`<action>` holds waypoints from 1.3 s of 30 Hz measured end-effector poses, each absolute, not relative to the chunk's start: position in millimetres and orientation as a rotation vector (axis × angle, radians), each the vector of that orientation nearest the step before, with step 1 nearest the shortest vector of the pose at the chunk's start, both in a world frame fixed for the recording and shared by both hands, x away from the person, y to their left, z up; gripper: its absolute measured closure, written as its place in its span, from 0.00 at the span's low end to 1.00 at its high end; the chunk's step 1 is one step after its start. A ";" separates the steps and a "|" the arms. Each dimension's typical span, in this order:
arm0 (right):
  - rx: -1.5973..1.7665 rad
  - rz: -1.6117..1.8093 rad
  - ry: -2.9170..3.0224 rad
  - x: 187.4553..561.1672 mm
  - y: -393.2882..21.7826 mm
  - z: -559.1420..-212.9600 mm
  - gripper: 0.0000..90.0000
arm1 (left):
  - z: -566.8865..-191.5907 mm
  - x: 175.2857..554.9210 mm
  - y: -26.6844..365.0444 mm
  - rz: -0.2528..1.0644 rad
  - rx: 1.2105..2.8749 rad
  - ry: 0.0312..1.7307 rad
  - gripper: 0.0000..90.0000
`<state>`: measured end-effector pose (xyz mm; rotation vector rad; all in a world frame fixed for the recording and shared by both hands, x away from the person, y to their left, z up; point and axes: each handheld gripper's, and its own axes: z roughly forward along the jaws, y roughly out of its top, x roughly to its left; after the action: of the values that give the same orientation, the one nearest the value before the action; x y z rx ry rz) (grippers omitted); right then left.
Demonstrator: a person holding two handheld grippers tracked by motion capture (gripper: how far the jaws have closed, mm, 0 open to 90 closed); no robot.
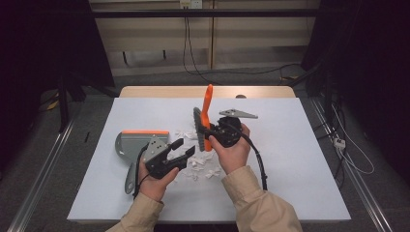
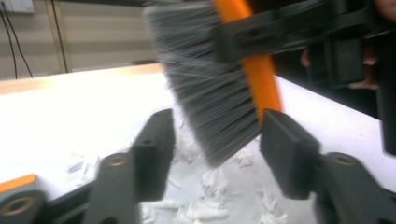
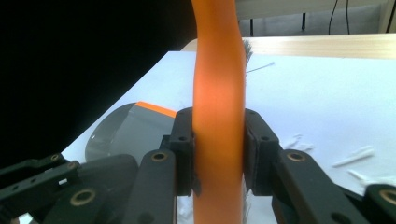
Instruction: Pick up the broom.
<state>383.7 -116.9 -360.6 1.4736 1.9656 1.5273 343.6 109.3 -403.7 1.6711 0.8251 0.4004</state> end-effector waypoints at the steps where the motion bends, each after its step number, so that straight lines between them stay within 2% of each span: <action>1: 1.480 1.534 1.968 383.7 -121.0 -359.7 0.77 | -403.7 344.9 111.4 0.400 1.674 0.832 0.44; 10: 1.491 1.442 2.033 385.7 -155.1 -358.0 0.77 | -401.7 350.0 127.2 0.358 1.672 0.812 0.28; 17: 1.536 1.422 2.048 388.7 -185.1 -357.0 0.77 | -402.5 350.7 142.6 0.356 1.681 0.804 0.26; 26: 1.558 1.331 2.075 396.5 -213.4 -362.1 0.77 | -403.2 353.7 162.2 0.354 1.666 0.837 0.17; 39: 1.565 1.296 2.106 404.6 -218.5 -372.3 0.77 | -406.9 358.8 185.0 0.331 1.666 0.849 0.09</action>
<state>404.6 -218.5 -372.3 1.5645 2.1064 1.2961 358.8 185.0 -406.9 1.6658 0.8491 0.3312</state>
